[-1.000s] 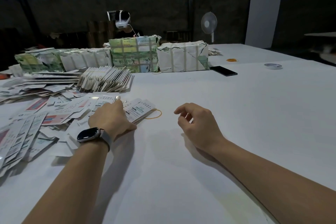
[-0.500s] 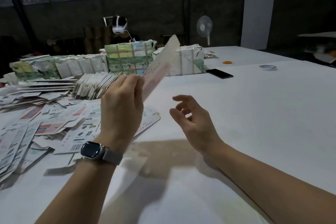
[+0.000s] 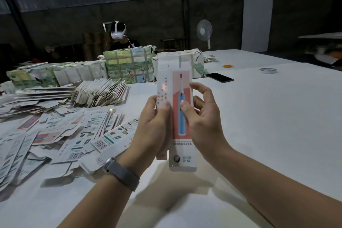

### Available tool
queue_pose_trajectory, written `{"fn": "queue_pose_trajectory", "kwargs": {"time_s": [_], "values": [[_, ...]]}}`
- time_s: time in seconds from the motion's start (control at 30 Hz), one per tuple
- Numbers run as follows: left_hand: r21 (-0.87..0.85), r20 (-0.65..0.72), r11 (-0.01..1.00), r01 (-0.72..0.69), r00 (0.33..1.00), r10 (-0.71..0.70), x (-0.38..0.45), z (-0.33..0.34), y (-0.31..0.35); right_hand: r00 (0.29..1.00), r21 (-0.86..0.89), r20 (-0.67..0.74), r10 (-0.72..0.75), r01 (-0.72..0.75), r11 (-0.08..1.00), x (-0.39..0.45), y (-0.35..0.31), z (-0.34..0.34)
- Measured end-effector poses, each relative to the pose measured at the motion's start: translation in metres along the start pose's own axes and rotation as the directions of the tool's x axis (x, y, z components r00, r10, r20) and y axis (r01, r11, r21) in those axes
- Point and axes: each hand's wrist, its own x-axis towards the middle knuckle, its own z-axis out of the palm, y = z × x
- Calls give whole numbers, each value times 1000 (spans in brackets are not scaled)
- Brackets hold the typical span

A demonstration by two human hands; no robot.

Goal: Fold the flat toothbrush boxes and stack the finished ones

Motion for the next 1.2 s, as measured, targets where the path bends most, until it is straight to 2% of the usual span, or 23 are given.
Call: {"fn": "queue_pose_trajectory", "kwargs": {"time_s": [0.1,0.17,0.27,0.4,0.67,0.77,1.07,1.2], "values": [[-33,-43,999,28,999,-29,0,3,-4,998,29,-7,58,-57,998,-5,2,1],[-92,-59,995,49,997,-55,2,1,-1,998,16,18,61,-61,998,-5,3,-1],[-85,-94,996,36,995,-44,2,0,0,997,7,46,58,-58,998,-6,2,0],[-110,-104,994,23,994,-35,0,3,-4,992,111,69,106,-113,987,-9,5,2],[-110,-83,994,3,996,-13,-3,5,-14,948,253,214,235,-286,924,-10,7,-1],[-90,-82,996,-7,997,-1,-4,5,-13,942,284,244,232,-298,911,-10,4,1],[-92,-104,994,-52,994,43,-5,7,-13,932,267,286,224,-301,915,-12,4,-1],[-74,-102,994,-78,992,70,-6,7,-15,933,158,299,198,-253,954,-11,2,-4]]}}
